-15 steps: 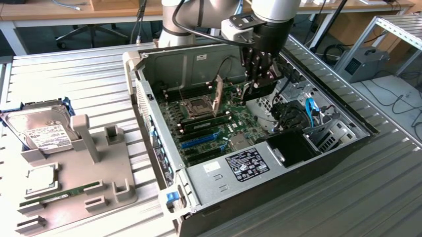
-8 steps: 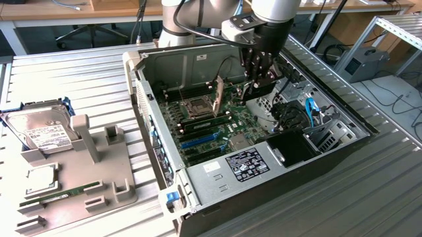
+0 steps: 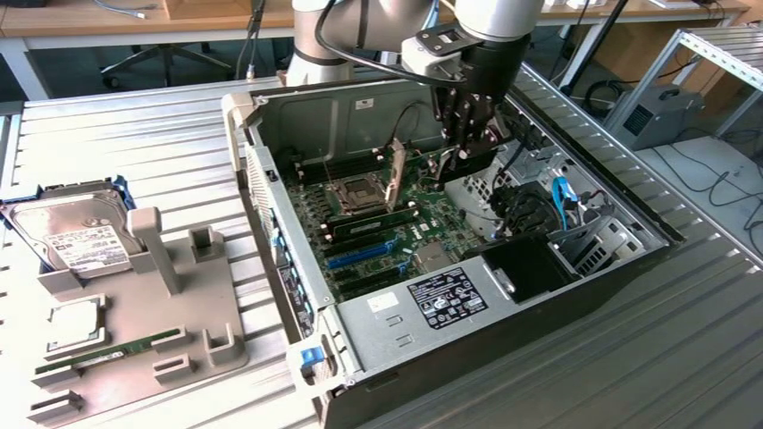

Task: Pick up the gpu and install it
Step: 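Insert the gpu into the slot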

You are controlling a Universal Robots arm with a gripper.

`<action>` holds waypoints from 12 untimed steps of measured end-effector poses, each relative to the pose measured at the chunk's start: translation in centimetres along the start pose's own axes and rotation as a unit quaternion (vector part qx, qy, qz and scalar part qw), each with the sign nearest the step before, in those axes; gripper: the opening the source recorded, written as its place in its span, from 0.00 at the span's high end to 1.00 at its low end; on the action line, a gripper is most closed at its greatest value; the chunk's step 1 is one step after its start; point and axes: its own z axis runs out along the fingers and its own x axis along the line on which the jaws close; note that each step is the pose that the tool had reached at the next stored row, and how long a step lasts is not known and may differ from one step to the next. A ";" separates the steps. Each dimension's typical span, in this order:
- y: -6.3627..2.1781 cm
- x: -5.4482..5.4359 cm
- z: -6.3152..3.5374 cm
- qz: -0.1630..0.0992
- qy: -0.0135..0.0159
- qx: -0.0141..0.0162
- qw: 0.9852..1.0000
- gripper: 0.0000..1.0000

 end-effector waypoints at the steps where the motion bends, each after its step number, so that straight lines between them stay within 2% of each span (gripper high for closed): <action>1: 0.18 0.0 -0.01 0.001 0.000 0.000 1.000 0.74; 2: 0.42 0.0 -0.02 0.002 0.000 0.000 1.000 0.74; 5: 0.43 0.0 -0.03 0.003 -0.001 0.000 1.000 0.74; 6: 0.44 0.0 -0.02 0.003 -0.001 -0.003 1.000 0.74; 7: 0.44 0.0 0.00 0.003 -0.001 -0.008 1.000 0.74; 8: 0.44 0.0 0.02 0.003 -0.001 -0.015 1.000 0.74; 10: 0.45 0.0 0.07 0.003 -0.002 -0.031 1.000 0.74; 11: 0.45 0.0 0.10 0.003 -0.003 -0.041 0.999 0.74; 12: 0.46 0.0 0.15 0.004 -0.004 -0.050 0.999 0.74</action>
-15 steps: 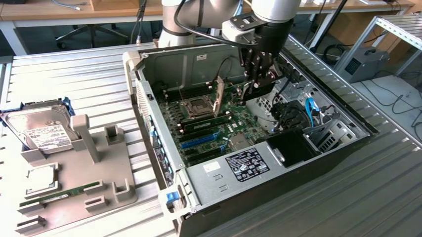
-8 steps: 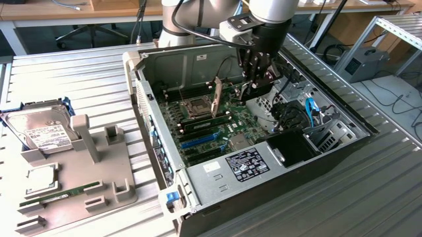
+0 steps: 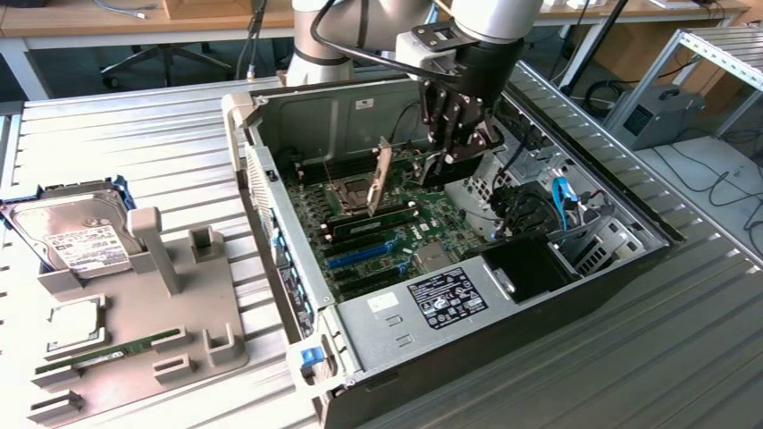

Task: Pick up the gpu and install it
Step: 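Insert the gpu into the slot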

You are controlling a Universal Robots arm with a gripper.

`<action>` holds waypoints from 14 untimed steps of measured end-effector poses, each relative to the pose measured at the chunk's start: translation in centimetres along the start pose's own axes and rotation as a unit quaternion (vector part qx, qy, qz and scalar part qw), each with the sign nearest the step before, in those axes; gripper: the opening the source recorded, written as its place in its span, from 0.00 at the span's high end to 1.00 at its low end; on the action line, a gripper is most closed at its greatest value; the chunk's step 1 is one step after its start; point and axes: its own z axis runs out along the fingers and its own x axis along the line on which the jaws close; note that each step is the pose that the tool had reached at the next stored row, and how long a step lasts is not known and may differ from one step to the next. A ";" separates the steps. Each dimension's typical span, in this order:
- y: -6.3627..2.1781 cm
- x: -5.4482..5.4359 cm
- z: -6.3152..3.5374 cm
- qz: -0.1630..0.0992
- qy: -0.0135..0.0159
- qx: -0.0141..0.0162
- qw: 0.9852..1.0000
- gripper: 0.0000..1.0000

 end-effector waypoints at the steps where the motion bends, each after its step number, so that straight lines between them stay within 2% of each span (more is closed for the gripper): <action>1: 0.00 0.0 0.00 0.000 0.000 0.000 1.000 0.74; 14: 0.48 0.0 0.29 0.000 0.000 0.000 1.000 0.74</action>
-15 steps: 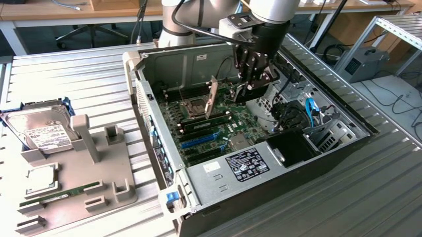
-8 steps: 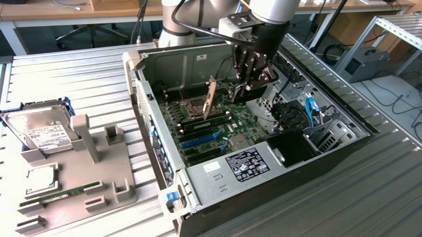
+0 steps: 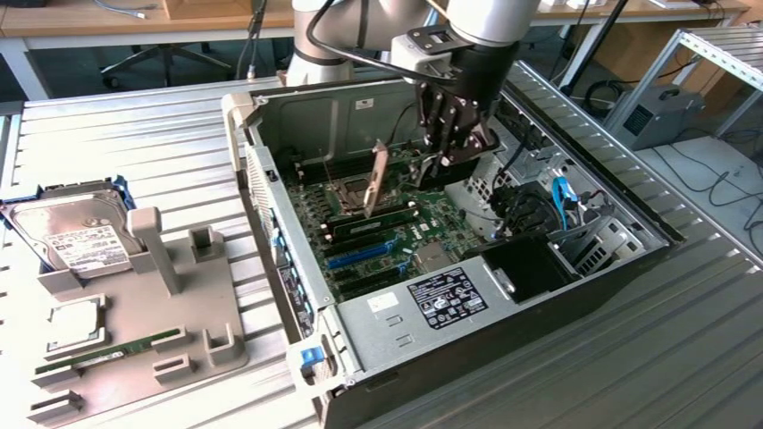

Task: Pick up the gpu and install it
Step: 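Insert the gpu into the slot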

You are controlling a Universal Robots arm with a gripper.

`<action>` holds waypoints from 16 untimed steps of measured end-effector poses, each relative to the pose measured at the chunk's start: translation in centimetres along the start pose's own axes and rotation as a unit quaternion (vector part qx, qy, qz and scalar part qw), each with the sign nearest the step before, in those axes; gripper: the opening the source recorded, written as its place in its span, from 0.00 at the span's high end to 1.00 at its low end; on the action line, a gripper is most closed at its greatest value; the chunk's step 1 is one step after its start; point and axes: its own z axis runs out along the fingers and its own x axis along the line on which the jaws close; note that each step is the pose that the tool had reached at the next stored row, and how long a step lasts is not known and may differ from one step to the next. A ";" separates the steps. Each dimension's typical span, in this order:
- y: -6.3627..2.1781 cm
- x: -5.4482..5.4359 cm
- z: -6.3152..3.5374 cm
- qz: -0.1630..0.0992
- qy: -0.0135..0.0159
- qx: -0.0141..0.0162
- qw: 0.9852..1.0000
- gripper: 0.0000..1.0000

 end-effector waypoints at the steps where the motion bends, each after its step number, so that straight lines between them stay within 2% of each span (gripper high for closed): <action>1: 0.07 0.0 0.04 0.000 0.000 0.000 1.000 0.74; 16: 0.60 0.0 0.55 0.000 0.000 0.000 1.000 0.74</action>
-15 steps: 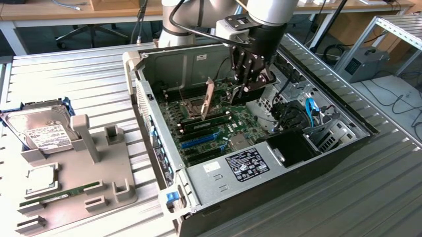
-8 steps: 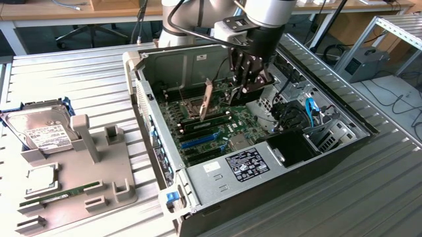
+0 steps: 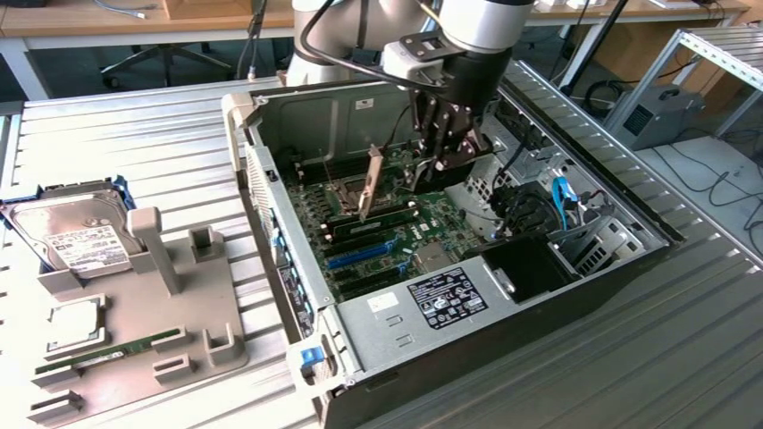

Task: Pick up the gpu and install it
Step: 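Insert the gpu into the slot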

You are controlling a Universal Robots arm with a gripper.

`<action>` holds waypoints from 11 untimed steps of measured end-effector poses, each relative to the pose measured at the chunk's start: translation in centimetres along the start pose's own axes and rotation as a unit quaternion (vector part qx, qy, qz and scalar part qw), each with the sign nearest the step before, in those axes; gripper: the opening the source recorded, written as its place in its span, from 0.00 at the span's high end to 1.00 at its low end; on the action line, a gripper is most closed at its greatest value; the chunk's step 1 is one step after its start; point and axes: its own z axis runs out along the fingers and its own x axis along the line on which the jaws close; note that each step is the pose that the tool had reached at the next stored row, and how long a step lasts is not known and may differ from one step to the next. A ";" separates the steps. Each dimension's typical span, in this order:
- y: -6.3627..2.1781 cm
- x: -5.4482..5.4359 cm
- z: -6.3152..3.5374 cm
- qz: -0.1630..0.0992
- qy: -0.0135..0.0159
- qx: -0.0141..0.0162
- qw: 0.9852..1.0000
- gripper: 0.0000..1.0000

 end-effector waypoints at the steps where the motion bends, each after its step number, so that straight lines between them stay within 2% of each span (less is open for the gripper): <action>1: 0.01 0.0 0.03 0.000 0.000 0.000 1.000 0.74; 11: 0.08 0.0 0.25 0.000 0.000 0.000 1.000 0.74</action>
